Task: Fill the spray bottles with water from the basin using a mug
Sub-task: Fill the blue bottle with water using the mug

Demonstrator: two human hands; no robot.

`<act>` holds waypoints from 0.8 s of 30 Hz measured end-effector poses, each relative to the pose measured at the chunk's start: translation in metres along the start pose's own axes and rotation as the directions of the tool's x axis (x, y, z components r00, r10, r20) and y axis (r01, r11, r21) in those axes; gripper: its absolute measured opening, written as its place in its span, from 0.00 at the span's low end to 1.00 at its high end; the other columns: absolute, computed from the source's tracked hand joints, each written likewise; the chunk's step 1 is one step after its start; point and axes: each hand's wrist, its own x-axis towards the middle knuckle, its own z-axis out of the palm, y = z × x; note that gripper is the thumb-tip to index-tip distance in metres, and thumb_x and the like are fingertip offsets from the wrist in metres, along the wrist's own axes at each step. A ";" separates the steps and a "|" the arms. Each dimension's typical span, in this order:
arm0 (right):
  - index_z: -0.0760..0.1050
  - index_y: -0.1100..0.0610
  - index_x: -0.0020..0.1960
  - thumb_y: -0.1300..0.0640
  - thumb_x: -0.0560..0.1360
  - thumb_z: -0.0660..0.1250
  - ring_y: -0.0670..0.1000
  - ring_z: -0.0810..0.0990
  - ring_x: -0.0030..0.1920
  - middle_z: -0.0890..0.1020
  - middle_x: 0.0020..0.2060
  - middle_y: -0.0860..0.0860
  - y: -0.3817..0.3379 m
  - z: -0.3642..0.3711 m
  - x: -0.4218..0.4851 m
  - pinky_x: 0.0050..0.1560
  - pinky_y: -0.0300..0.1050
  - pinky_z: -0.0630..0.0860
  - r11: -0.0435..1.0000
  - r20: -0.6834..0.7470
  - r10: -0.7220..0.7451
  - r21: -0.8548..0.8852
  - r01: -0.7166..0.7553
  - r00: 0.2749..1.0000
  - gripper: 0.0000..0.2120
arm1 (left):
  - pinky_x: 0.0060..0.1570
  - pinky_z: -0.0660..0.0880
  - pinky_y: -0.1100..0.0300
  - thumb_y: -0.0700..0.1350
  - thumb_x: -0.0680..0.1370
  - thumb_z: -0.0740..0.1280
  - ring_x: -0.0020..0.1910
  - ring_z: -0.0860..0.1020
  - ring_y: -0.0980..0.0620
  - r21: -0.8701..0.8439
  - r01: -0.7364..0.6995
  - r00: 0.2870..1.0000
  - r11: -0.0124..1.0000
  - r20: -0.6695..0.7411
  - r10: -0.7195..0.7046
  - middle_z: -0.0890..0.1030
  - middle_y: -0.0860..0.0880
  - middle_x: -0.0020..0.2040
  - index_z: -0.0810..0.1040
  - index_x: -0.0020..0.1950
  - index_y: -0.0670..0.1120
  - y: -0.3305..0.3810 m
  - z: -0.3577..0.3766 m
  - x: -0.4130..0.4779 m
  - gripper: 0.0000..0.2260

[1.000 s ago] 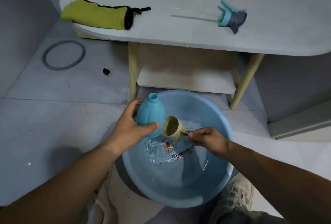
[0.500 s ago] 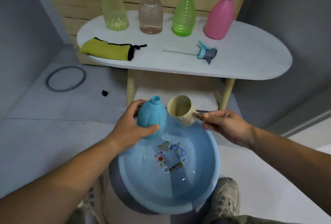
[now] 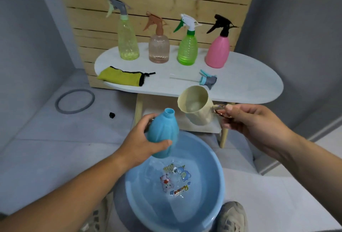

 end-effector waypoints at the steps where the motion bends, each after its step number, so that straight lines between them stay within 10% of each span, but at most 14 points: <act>1: 0.83 0.67 0.50 0.48 0.69 0.72 0.53 0.78 0.43 0.83 0.48 0.64 -0.002 0.001 -0.001 0.53 0.47 0.79 1.000 -0.015 -0.017 -0.011 0.017 1.000 0.21 | 0.50 0.79 0.65 0.59 0.58 0.80 0.55 0.79 0.65 0.003 0.003 1.000 1.000 -0.002 -0.003 0.79 0.68 0.53 0.73 0.61 0.65 -0.001 0.001 -0.001 0.33; 24: 0.86 0.49 0.43 0.48 0.72 0.72 0.43 0.83 0.54 0.86 0.51 0.44 -0.017 0.015 -0.014 0.61 0.48 0.77 0.915 -0.071 -0.236 -0.352 0.197 0.969 0.06 | 0.52 0.81 0.63 0.60 0.59 0.80 0.59 0.77 0.64 0.033 -0.012 0.999 0.999 0.043 0.011 0.78 0.66 0.57 0.72 0.60 0.69 -0.006 0.020 0.002 0.32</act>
